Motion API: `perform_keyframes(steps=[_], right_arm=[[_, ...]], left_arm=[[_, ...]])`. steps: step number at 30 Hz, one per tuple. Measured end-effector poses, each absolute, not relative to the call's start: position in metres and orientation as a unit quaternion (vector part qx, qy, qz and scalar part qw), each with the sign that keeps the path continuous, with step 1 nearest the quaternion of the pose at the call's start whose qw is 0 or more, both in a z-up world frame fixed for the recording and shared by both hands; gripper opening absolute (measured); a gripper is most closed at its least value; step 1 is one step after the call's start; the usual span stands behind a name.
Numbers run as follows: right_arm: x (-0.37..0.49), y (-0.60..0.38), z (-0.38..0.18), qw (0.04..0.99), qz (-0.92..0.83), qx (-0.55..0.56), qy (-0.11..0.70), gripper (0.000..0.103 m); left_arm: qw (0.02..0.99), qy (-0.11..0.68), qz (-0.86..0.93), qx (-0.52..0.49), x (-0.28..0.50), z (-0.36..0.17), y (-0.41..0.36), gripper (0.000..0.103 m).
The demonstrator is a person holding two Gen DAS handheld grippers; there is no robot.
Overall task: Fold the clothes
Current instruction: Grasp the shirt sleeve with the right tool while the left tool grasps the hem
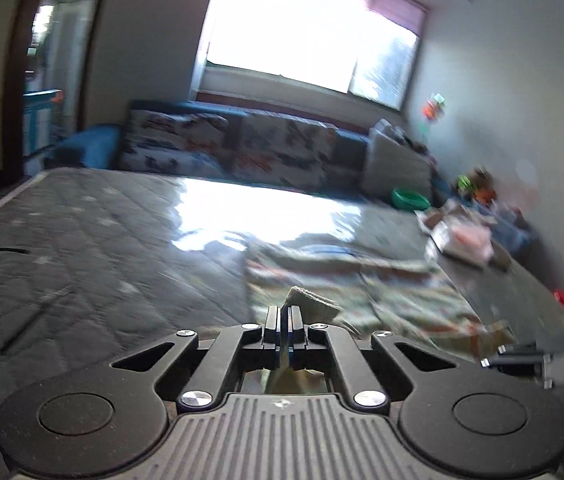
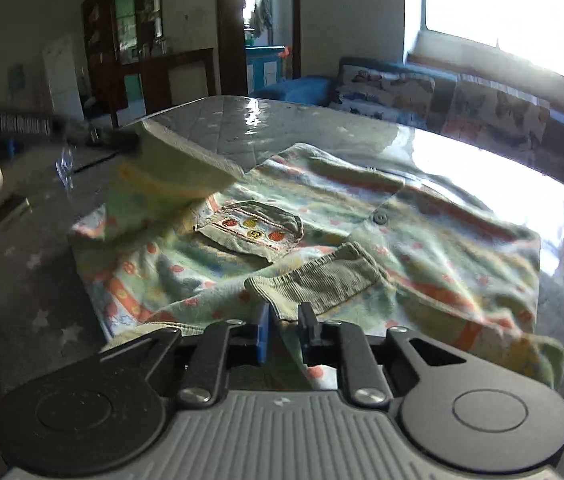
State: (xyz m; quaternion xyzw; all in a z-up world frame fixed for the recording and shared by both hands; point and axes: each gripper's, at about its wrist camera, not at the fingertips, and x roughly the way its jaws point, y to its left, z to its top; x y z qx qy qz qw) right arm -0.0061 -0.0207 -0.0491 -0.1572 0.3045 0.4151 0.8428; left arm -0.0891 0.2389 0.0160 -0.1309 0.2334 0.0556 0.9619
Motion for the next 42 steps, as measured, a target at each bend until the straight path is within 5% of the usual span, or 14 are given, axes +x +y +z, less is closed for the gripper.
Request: perform_keyframes(steps=[5, 18, 27, 42], right_arm=[[-0.007, -0.020, -0.046, 0.848, 0.411, -0.160, 0.293, 0.004], [0.014, -0.163, 0.029, 0.949, 0.229, -0.073, 0.204, 0.003], [0.037, -0.280, -0.016, 0.963, 0.034, -0.002, 0.266, 0.003], [0.032, -0.318, -0.059, 0.949, -0.068, -0.030, 0.305, 0.002]], left_arm=[[0.958, 0.207, 0.115, -0.162, -0.113, 0.022, 0.272, 0.003], [0.920, 0.211, 0.256, -0.207, -0.153, 0.002, 0.342, 0.003], [0.904, 0.241, 0.288, -0.202, -0.160, -0.012, 0.346, 0.003], [0.903, 0.271, 0.271, -0.192, -0.169, -0.006, 0.321, 0.003]])
